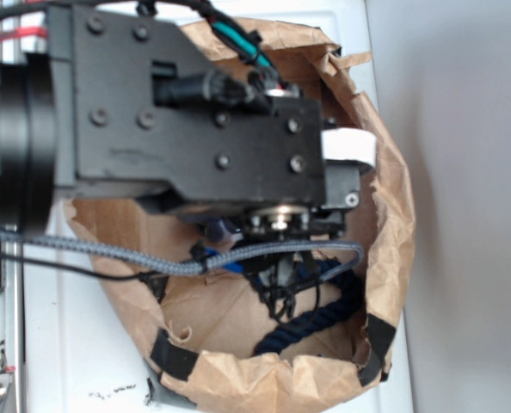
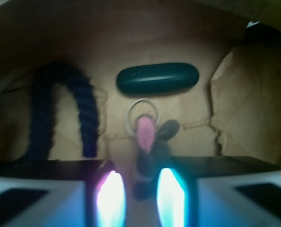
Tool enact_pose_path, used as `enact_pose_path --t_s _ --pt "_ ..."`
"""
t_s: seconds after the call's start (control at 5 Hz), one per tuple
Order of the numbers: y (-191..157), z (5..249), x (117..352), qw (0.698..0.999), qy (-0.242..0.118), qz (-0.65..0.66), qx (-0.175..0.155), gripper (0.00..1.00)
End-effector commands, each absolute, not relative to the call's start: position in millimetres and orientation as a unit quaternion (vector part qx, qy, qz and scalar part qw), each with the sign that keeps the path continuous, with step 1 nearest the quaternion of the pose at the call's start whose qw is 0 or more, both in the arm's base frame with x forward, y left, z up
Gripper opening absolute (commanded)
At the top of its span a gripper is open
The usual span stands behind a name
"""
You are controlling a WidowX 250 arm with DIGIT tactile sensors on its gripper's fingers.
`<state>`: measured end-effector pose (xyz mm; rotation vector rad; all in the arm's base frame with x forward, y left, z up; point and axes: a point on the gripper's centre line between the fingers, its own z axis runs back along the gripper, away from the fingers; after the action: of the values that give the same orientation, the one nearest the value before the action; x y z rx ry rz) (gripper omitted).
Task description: Grab the gray animal.
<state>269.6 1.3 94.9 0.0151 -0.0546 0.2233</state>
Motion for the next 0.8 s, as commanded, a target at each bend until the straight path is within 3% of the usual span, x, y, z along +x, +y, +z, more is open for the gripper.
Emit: enact_pose_path --t_s 0.0,0.4,0.6 --pt "14.4 63.5 268.4 0.996 -0.027 0.065 0.06 1.0" --pt "18.9 30.3 272.7 0.993 -0.011 0.053 0.103 1.0" --pt "13.5 22.8 273.7 0.993 -0.016 0.046 0.105 0.0"
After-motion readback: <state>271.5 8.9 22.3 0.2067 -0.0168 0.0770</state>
